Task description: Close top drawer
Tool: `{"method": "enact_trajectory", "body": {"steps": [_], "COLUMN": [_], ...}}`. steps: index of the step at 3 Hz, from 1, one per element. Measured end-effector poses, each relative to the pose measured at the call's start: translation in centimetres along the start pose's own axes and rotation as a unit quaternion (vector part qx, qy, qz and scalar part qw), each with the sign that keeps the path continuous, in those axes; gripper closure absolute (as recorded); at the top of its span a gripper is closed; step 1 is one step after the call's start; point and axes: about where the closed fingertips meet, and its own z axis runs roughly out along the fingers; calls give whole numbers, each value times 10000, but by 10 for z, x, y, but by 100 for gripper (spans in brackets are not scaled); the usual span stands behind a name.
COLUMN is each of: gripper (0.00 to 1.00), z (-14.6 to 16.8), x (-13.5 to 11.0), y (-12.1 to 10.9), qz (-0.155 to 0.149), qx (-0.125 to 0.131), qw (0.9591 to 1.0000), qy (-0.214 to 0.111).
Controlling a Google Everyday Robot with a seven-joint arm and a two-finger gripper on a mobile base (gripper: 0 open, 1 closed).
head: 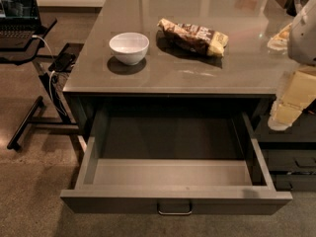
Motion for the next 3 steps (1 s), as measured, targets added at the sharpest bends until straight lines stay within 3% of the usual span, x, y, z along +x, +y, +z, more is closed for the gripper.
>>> {"method": "enact_trajectory", "body": {"steps": [1,2,3], "gripper": [0,19,42], "z": [-2,0,26], "x": [1,13,26], "y": [3,27,66], "qz": [-13,34,104], "qx": [64,83,-119], "qw": [10000,9999,9992], "qy": [-3,-125,-359]}}
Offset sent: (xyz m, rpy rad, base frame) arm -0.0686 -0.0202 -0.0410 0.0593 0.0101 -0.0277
